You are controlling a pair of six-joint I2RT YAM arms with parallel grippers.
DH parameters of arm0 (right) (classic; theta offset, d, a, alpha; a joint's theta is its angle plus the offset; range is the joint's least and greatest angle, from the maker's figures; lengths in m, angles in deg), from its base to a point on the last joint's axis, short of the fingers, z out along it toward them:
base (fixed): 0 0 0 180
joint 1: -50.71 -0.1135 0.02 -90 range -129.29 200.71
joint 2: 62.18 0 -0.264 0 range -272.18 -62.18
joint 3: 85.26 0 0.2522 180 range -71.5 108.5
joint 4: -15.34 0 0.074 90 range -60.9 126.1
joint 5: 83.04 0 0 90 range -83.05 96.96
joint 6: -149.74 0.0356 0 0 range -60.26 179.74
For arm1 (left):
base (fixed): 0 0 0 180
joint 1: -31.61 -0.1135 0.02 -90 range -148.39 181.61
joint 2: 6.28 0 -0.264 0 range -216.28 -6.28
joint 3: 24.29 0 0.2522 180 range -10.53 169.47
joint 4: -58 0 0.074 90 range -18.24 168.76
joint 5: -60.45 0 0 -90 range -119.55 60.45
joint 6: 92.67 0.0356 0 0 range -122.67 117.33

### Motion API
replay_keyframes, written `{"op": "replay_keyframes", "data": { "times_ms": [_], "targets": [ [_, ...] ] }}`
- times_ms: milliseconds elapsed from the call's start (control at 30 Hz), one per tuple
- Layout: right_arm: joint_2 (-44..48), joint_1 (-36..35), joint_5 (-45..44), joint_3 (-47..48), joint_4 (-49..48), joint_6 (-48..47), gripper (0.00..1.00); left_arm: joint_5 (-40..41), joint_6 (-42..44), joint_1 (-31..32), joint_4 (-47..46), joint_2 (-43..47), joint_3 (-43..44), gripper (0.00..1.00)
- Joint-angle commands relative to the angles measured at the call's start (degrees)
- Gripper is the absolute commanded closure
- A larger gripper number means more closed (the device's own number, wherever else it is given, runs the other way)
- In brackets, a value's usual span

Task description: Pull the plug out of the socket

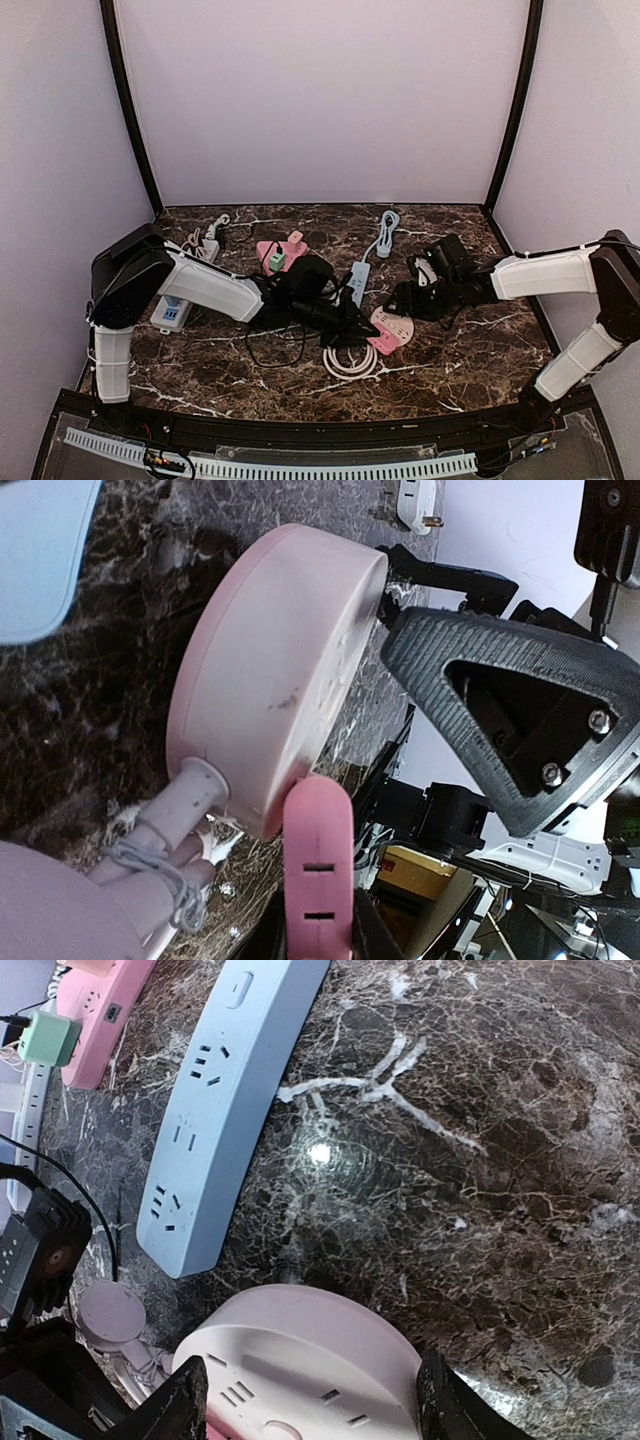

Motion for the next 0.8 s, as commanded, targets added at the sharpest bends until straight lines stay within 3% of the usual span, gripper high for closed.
{"op": "replay_keyframes", "data": {
  "times_ms": [0, 367, 600, 667, 767],
  "targets": [
    [-0.6, 0.0, -0.6, 1.0, -1.1, 0.1, 0.32, -2.1, 4.2, -2.3, 3.5, -1.3, 4.1, 0.88],
    [1.9, 2.5, -3.3, -3.3, -1.2, -0.2, 0.30, -10.3, 12.0, -5.7, 12.7, -7.6, 17.4, 0.95],
    [5.1, 2.9, -9.3, -5.0, 2.1, -0.2, 0.29, -13.9, 10.9, -5.7, 13.5, -13.7, 24.4, 0.95],
    [5.1, 3.0, -9.9, -4.7, 3.0, -0.6, 0.29, -14.2, 10.2, -5.6, 13.0, -14.4, 25.1, 0.93],
    [4.5, 3.0, -8.5, -4.3, 4.0, -0.8, 0.30, -13.4, 8.8, -5.3, 11.6, -14.6, 25.0, 0.82]
  ]
}}
